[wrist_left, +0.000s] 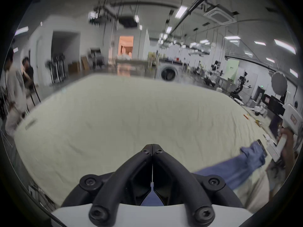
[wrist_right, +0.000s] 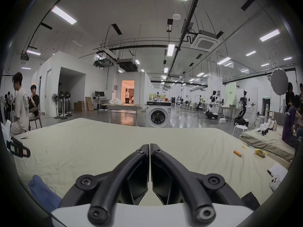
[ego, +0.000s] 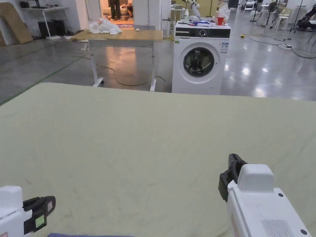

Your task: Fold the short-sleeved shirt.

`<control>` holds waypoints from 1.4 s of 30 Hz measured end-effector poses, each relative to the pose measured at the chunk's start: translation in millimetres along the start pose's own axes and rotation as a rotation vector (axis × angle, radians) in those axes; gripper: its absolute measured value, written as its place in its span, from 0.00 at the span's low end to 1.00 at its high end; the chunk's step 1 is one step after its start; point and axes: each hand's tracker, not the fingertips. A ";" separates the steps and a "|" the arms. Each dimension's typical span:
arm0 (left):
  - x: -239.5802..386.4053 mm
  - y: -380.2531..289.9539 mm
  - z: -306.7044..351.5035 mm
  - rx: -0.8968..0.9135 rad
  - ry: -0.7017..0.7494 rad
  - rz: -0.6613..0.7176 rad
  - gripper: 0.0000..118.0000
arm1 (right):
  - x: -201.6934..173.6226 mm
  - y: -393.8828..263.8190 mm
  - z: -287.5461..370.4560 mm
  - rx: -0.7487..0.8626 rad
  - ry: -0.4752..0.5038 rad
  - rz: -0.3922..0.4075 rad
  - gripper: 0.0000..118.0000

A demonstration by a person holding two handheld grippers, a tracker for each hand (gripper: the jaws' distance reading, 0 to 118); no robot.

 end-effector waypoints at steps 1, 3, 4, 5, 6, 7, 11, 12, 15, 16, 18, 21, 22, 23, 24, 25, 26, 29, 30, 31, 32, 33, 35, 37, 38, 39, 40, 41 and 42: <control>-13.2 -6.8 -3.4 -0.049 -0.017 0.028 0.00 | 0.3 -1.9 -0.8 -0.014 0.009 -0.001 0.00; -34.8 -18.4 -8.8 -0.130 -0.075 0.077 0.00 | 0.6 -5.8 -2.6 -0.035 0.022 -0.005 0.00; -42.5 -24.3 -10.9 -0.158 -0.089 0.092 0.00 | 1.1 -7.1 -3.8 -0.048 0.030 -0.015 0.00; -51.6 -30.6 -13.2 -0.185 -0.111 0.113 0.02 | 2.2 -7.4 -3.6 -0.063 0.042 -0.038 0.00; -60.5 -36.2 -16.8 -0.224 -0.143 0.148 0.05 | 2.7 -8.3 -3.7 -0.070 0.047 -0.050 0.00; -68.7 -40.5 -19.4 -0.256 -0.171 0.185 0.09 | 2.4 -9.2 -3.6 -0.072 0.043 -0.047 0.00; -96.3 -60.9 -35.3 -0.340 -0.271 0.379 0.63 | 0.6 -13.5 -3.7 -0.086 0.048 -0.036 0.00; -101.2 -65.7 -38.7 -0.347 -0.293 0.423 0.69 | 0.5 -14.2 -4.1 -0.093 0.051 -0.035 0.00; -112.5 -76.7 -44.4 -0.273 -0.411 0.582 0.70 | 0.2 -16.6 -4.2 -0.109 0.054 -0.033 0.00; -113.1 -80.1 -46.9 -0.270 -0.456 0.624 0.70 | 0.2 -17.3 -4.4 -0.113 0.056 -0.034 0.00; -106.5 -89.6 -60.3 -0.314 -0.555 0.678 0.70 | 0.0 -18.3 -4.3 -0.122 0.057 -0.036 0.00; -92.5 -93.3 -72.7 -0.341 -0.644 0.672 0.59 | -0.6 -20.2 -4.3 -0.129 0.058 -0.040 0.00; -88.2 -92.6 -75.9 -0.350 -0.638 0.667 0.45 | -0.6 -20.6 -4.4 -0.132 0.057 -0.039 0.00; -84.2 -91.9 -79.2 -0.384 -0.613 0.651 0.21 | -0.5 -20.9 -4.7 -0.135 0.060 -0.038 0.00; -80.0 -91.7 -81.4 -0.415 -0.544 0.605 0.14 | -0.4 -21.1 -4.8 -0.139 0.060 -0.037 0.00; -77.0 -91.6 -82.9 -0.428 -0.493 0.554 0.13 | -0.5 -21.0 -4.6 -0.140 0.062 -0.035 0.00; -75.9 -91.9 -80.7 -0.399 -0.540 0.578 0.11 | -0.4 -20.8 -4.3 -0.142 0.064 -0.029 0.00; -79.3 -84.6 -72.3 -0.388 -0.530 0.599 0.09 | 1.8 -20.5 -4.1 -0.144 0.063 -0.020 0.00; -76.3 -80.6 -68.0 -0.386 -0.512 0.557 0.09 | 2.8 -20.7 -4.1 -0.144 0.061 -0.020 0.00; -76.7 -77.7 -65.1 -0.389 -0.492 0.523 0.08 | 3.8 -21.0 -4.6 -0.145 0.060 -0.019 0.00; -75.6 -73.4 -61.9 -0.398 -0.480 0.516 0.08 | 4.9 -21.5 -5.3 -0.147 0.060 -0.016 0.00; -74.6 -68.1 -58.1 -0.394 -0.478 0.523 0.08 | 5.8 -22.1 -5.7 -0.151 0.059 -0.014 0.00; -72.3 -56.6 -49.5 -0.381 -0.466 0.508 0.08 | 8.5 -23.6 -6.2 -0.153 0.058 -0.014 0.00; -71.5 -42.1 -39.8 -0.372 -0.457 0.498 0.07 | 10.5 -24.3 -6.7 -0.157 0.053 -0.014 0.00; -71.0 -34.2 -34.1 -0.367 -0.452 0.486 0.07 | 11.5 -24.5 -6.9 -0.158 0.052 -0.015 0.00; -71.1 -27.4 -28.6 -0.361 -0.432 0.461 0.07 | 12.5 -24.6 -7.1 -0.159 0.053 -0.015 0.00; -72.7 -20.5 -22.8 -0.362 -0.414 0.447 0.07 | 12.9 -24.6 -7.4 -0.159 0.052 -0.014 0.00; -76.2 -12.9 -15.5 -0.358 -0.396 0.431 0.07 | 13.2 -24.9 -7.3 -0.158 0.051 -0.012 0.00; -80.8 -6.4 -8.3 -0.358 -0.381 0.428 0.07 | 13.6 -25.3 -7.3 -0.156 0.051 -0.010 0.00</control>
